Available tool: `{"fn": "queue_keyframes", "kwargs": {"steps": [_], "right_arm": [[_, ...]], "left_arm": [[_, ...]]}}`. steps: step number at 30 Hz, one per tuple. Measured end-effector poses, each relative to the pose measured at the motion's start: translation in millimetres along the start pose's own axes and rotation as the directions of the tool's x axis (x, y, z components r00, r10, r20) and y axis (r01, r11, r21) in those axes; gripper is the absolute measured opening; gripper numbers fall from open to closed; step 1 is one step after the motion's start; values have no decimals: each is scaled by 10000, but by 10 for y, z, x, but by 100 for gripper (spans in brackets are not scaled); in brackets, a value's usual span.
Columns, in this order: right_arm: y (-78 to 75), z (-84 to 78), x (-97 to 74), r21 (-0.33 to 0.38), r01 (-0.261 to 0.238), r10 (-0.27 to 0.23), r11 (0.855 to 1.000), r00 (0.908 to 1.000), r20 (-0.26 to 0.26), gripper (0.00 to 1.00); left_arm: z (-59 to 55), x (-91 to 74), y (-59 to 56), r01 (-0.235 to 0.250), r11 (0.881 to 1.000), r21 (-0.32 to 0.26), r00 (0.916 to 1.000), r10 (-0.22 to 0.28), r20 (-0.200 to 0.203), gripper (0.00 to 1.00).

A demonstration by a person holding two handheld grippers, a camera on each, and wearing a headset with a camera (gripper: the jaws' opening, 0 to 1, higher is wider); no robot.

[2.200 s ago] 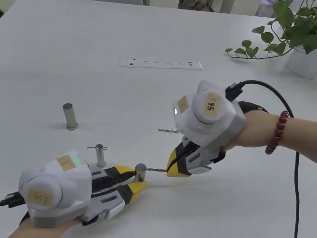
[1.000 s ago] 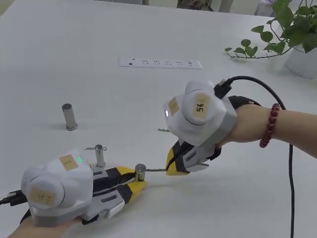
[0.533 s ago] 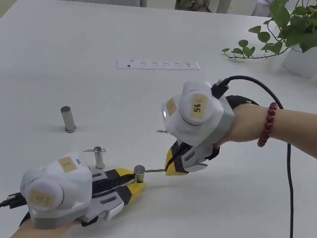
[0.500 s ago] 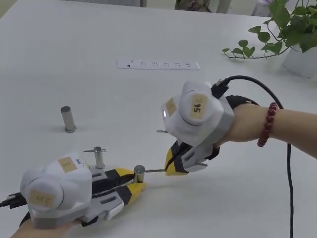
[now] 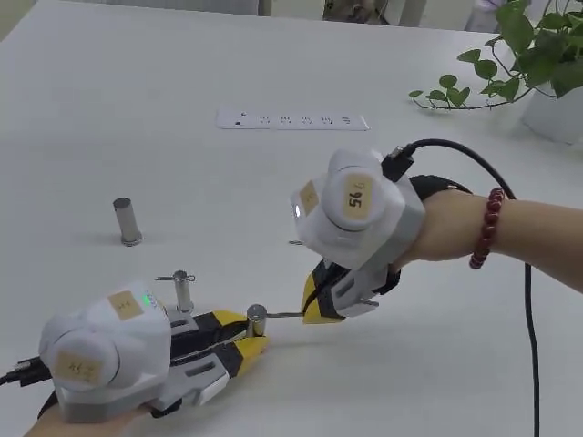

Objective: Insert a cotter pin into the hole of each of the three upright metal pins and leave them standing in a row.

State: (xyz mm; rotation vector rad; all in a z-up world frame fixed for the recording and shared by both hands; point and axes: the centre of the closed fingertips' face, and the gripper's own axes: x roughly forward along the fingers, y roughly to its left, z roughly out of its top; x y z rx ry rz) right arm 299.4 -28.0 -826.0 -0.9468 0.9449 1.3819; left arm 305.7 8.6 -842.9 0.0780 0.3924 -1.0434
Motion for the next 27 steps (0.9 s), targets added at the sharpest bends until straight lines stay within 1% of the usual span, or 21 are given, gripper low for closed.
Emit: {"fn": "queue_keyframes", "kwargs": {"steps": [2, 3, 7, 8, 16, 24, 27], "right_arm": [[18, 13, -19, 89, -69, 69, 9999, 10000, -9, 3], [34, 46, -32, 184, -152, 150, 9997, 9998, 98, 3], [26, 63, -23, 207, -81, 82, 9998, 10000, -40, 3], [30, 74, -16, 343, -110, 111, 9994, 9999, -34, 3], [41, 127, 11, 720, -155, 151, 9973, 9999, 51, 3], [39, 170, 30, 700, -116, 108, 9975, 9999, 120, 3], [33, 187, 35, 589, -82, 74, 9982, 9999, 146, 3]], "left_arm": [[1, 0, -1, -23, 10000, 53, 10000, 23, -7, 12], [0, 0, -1, -29, 10000, 53, 10000, 29, -7, 12], [2, -1, -4, -42, 10000, 26, 10000, 42, -6, 12], [1, -1, -2, -52, 10000, 29, 10000, 52, -8, 12], [-1, 0, 2, -105, 9999, -15, 9999, 105, 26, 12], [-2, -2, 0, -94, 10000, 7, 10000, 93, 32, 12], [-1, -2, 0, -89, 10000, -8, 9999, 89, 47, 12]]}}
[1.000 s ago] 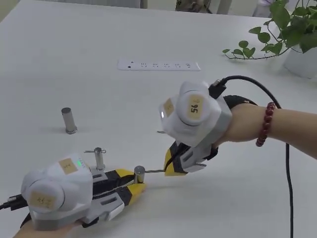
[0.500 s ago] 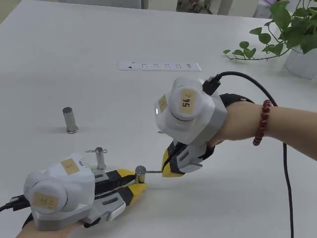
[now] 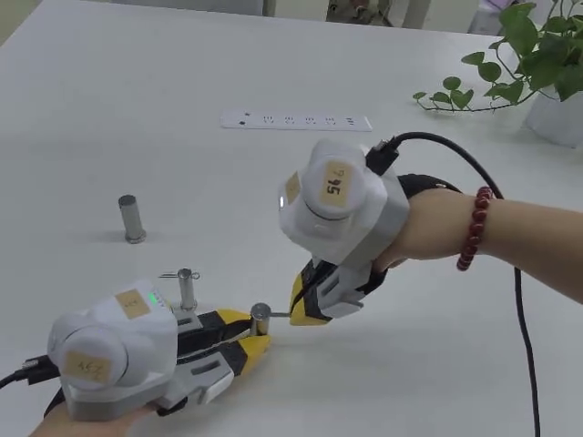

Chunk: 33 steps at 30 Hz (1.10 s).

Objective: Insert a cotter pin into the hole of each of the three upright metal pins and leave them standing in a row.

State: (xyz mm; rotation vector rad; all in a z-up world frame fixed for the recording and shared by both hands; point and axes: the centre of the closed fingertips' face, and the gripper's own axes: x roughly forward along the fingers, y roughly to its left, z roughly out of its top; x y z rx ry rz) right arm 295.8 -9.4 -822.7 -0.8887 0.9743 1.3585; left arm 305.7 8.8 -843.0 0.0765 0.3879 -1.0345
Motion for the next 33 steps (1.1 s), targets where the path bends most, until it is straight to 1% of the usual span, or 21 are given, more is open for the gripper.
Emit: {"fn": "queue_keyframes", "kwargs": {"steps": [9, 18, 29, 33], "right_arm": [[-1, 51, 17, -57, -8, 9, 10000, 9999, 130, 3], [-5, 97, 34, -35, -49, 50, 10000, 9996, 287, 3], [-8, 187, 69, 11, -60, 59, 10000, 9978, 659, 3], [-5, 186, 68, 66, -70, 65, 10000, 9973, 735, 3]], "left_arm": [[1, 1, -1, 23, 10000, -77, 10000, -23, 20, 12], [4, 2, -5, 7, 10000, -35, 10000, -7, 40, 12], [3, 0, -4, 20, 10000, -68, 10000, -20, 50, 12], [2, 1, -7, 24, 10000, -60, 10000, -23, 49, 12]]}}
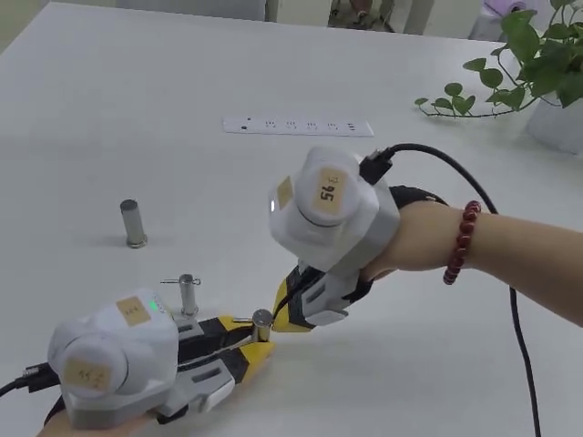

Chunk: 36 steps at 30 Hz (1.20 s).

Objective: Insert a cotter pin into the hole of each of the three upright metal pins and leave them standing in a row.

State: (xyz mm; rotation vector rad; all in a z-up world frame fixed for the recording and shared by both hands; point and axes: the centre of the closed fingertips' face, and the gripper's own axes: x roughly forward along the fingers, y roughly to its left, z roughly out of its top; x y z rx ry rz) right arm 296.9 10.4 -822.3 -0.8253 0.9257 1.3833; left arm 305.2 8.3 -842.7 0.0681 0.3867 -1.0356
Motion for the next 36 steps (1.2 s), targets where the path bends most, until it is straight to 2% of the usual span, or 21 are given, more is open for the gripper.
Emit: {"fn": "queue_keyframes", "kwargs": {"steps": [12, 16, 27, 36], "right_arm": [[-3, 5, -28, 944, -84, 36, 9955, 9987, 510, 5], [10, 2, -58, 1288, -202, 113, 9915, 9975, 693, 9], [16, -80, -89, 1319, -61, -30, 9912, 9976, 687, 9], [8, -67, -75, 1120, 26, -115, 9937, 9969, 784, 5]], "left_arm": [[-8, 6, 7, -2, 10000, -1, 10000, 2, -15, 12], [-7, 5, 6, -11, 10000, -3, 10000, 11, -19, 12], [-7, 4, 3, 3, 10000, 17, 10000, -3, -46, 12], [-12, 4, 6, 5, 10000, 16, 10000, -5, -47, 12]]}}
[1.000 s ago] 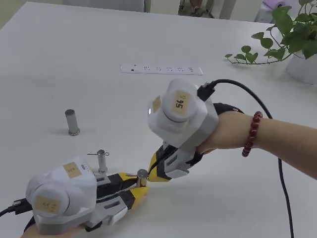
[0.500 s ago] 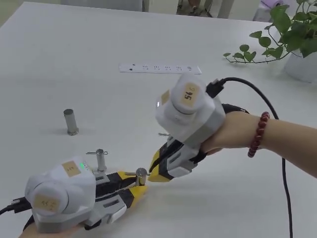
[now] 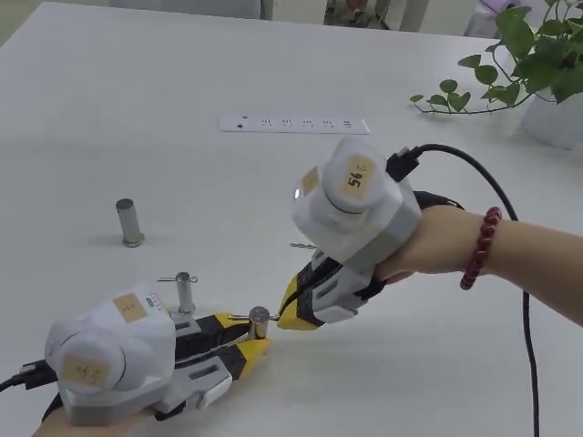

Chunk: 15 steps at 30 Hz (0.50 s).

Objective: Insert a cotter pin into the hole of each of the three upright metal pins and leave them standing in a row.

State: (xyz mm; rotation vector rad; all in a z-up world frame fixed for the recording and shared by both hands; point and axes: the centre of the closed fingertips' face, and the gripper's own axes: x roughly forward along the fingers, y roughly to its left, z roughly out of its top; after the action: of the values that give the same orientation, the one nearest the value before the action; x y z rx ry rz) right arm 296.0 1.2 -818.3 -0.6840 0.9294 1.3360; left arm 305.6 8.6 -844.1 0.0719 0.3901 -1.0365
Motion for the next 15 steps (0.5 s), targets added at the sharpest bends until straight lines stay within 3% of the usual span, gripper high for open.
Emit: {"fn": "queue_keyframes", "kwargs": {"steps": [15], "right_arm": [[-3, 32, 28, -99, 53, -53, 9999, 10000, 57, 5]], "left_arm": [[1, -1, -10, 11, 10000, -14, 10000, -11, 33, 12]]}}
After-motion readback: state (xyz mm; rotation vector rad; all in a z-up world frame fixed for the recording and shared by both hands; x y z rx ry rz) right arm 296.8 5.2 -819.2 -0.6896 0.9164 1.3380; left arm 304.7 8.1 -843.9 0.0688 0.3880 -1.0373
